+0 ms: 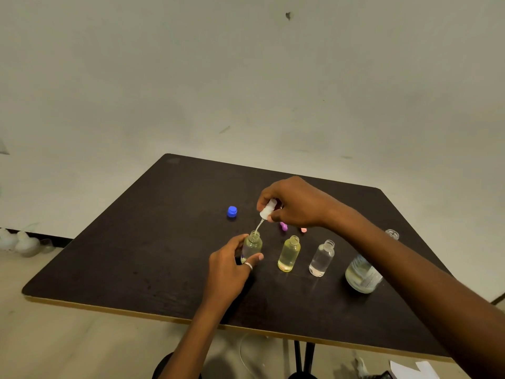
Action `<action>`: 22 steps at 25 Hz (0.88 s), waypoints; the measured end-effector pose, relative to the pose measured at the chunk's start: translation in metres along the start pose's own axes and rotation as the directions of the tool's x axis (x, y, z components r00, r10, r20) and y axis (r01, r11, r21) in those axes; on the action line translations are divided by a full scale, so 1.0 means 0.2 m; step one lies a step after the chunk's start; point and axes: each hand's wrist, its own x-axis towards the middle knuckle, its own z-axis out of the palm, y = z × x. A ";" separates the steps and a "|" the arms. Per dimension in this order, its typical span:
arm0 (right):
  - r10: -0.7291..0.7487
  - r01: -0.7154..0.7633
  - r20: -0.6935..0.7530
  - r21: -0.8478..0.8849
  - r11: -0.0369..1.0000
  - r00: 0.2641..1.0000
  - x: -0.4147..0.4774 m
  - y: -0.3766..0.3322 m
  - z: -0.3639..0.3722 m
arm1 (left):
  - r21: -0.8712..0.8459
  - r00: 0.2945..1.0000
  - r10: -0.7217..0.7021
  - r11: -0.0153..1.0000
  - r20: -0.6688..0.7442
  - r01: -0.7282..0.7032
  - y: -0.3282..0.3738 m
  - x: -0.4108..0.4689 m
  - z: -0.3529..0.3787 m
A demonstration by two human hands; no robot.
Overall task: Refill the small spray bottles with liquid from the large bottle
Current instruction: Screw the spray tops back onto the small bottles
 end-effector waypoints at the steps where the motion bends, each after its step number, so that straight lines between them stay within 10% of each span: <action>1: -0.011 0.011 0.006 0.004 1.000 1.000 0.00 0.00 0.02 | 0.001 1.000 0.004 1.000 0.001 -0.004 0.00 0.00 0.00; 22: -0.038 0.055 0.134 -0.128 0.990 0.990 0.09 -0.02 0.23 | 0.002 1.000 0.031 1.000 0.003 -0.031 0.00 0.00 -0.01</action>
